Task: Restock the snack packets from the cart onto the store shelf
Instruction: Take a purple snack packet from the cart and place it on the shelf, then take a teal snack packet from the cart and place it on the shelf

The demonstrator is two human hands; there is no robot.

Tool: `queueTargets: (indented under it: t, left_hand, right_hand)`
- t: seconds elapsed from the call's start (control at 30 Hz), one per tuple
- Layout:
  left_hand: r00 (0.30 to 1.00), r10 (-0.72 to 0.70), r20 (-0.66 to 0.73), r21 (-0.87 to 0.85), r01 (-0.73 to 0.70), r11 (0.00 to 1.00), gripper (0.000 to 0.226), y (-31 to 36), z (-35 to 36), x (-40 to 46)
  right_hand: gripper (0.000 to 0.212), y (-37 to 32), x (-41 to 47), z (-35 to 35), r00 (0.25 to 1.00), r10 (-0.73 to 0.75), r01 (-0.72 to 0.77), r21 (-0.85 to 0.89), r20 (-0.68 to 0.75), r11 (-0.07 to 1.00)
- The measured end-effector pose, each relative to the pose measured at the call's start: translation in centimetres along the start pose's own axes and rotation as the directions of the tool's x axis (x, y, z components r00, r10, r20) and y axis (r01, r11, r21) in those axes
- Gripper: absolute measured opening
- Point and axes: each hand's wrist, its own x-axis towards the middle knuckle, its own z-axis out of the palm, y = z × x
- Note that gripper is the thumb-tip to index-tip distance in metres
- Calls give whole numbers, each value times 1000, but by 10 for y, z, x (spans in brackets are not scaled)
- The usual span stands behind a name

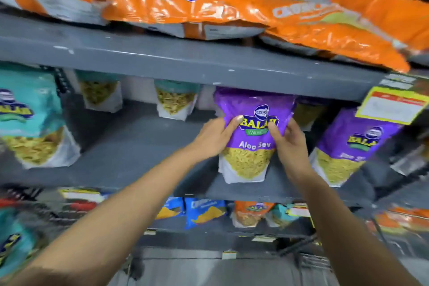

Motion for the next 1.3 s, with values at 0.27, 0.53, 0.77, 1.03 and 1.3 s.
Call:
queueTargets:
  t: [0.27,0.53,0.77,1.03,1.3]
  left_hand:
    - [997,-12,75,-48,16,999,50,-18,67,42]
    - [998,48,-47,-327,-60,943,45,-37,28,14]
    - [925,-207,-319,-217,142,966,25,-140,-77,-138]
    - [616,-721,-319,-94,736,670,15,-300,-200,-365]
    - [333,-909,-252,-180,906,382,66,-448,-221,-485]
  right_hand:
    - [19,57,33,-49,993,10,-30,-170,-118,985]
    - [68,54,-21,11,871,-352,200,-409,-342,891]
    - [30,50,-94,152,883,-458,467,-296,103,834]
    - [16,117,-209,354,636,-164,415,-156,754,896]
    - [29,214,-260,517,417,360,315,-504,835,804]
